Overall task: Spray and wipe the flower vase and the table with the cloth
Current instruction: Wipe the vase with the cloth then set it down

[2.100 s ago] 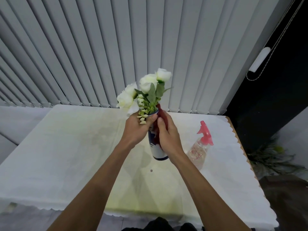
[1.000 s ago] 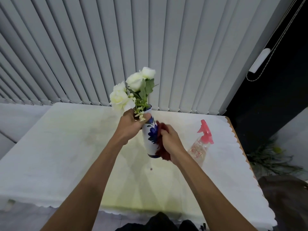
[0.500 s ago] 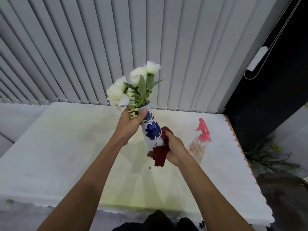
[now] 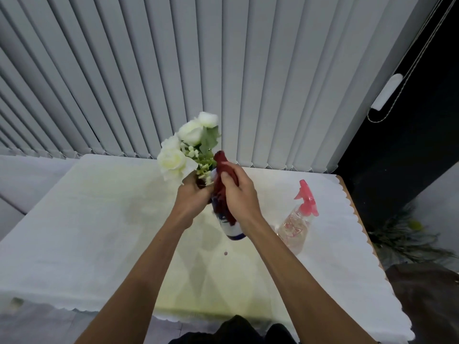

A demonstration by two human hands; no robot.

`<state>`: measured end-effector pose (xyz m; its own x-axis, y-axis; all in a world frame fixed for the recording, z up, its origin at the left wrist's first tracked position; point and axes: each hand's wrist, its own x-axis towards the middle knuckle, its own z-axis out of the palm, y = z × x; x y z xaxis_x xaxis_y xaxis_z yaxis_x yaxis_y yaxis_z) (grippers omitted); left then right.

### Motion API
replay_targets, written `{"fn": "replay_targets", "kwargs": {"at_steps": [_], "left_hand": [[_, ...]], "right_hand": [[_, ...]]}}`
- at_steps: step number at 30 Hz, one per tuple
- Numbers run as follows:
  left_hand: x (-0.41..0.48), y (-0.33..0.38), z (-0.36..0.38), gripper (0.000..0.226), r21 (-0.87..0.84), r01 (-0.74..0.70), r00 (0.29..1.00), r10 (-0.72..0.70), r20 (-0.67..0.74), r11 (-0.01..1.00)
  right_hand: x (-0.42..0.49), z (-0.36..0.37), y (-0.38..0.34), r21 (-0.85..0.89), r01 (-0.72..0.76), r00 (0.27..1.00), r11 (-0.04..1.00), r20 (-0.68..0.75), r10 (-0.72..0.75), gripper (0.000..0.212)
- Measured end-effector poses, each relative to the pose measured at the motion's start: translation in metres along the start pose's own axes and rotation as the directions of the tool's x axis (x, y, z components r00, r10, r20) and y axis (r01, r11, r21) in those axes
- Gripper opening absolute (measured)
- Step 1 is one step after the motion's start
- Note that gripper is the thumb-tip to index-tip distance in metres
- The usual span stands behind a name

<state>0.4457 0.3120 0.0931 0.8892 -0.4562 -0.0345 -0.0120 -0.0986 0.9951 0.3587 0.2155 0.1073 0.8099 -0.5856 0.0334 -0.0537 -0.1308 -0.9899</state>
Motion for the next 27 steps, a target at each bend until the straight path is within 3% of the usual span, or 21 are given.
{"fn": "replay_targets", "kwargs": {"at_steps": [3, 7, 13, 16, 18, 19, 21, 23, 24, 27], "left_hand": [[0.000, 0.005, -0.007, 0.029, -0.112, -0.046, 0.996, 0.054, 0.073, 0.993], [0.001, 0.009, -0.014, 0.027, -0.093, -0.033, 0.994, 0.042, 0.103, 0.995], [-0.004, 0.015, -0.005, 0.042, 0.009, -0.054, 0.971, 0.051, 0.234, 0.998], [0.000, 0.028, -0.011, 0.032, -0.060, -0.062, 0.961, 0.076, 0.267, 0.996], [0.002, 0.038, -0.015, 0.024, -0.104, -0.061, 0.952, 0.089, 0.294, 0.993], [0.003, 0.043, -0.017, 0.021, -0.129, -0.061, 0.949, 0.097, 0.299, 0.990], [0.007, 0.049, -0.020, 0.020, -0.174, -0.070, 0.949, 0.119, 0.292, 0.982], [0.010, 0.050, -0.022, 0.024, -0.192, -0.086, 0.957, 0.135, 0.258, 0.978], [0.011, 0.049, -0.022, 0.028, -0.183, -0.094, 0.962, 0.136, 0.235, 0.979], [0.010, 0.037, -0.013, 0.029, -0.044, -0.136, 0.976, 0.142, 0.164, 0.990]], "right_hand": [[-0.005, -0.006, 0.010, 0.034, -0.041, 0.999, 0.999, -0.007, 0.042, 0.027], [-0.009, -0.027, 0.035, -0.011, -0.281, 0.960, 0.960, -0.019, 0.281, 0.028], [0.000, -0.014, 0.005, 0.037, -0.052, 0.999, 0.998, -0.013, 0.053, 0.031], [0.001, -0.027, 0.007, 0.028, -0.158, 0.987, 0.987, 0.021, 0.158, 0.026], [0.005, -0.043, 0.026, 0.166, -0.431, 0.899, 0.887, 0.162, 0.406, 0.037], [0.001, -0.048, 0.036, 0.292, -0.565, 0.820, 0.772, 0.306, 0.484, 0.045], [-0.012, -0.051, 0.049, 0.492, -0.716, 0.698, 0.496, 0.510, 0.503, 0.055], [-0.018, -0.045, 0.056, 0.596, -0.741, 0.659, 0.309, 0.557, 0.505, 0.062], [-0.017, -0.041, 0.058, 0.617, -0.745, 0.646, 0.254, 0.572, 0.505, 0.061], [-0.005, -0.034, 0.063, 0.598, -0.745, 0.626, 0.295, 0.475, 0.618, 0.052]]}}
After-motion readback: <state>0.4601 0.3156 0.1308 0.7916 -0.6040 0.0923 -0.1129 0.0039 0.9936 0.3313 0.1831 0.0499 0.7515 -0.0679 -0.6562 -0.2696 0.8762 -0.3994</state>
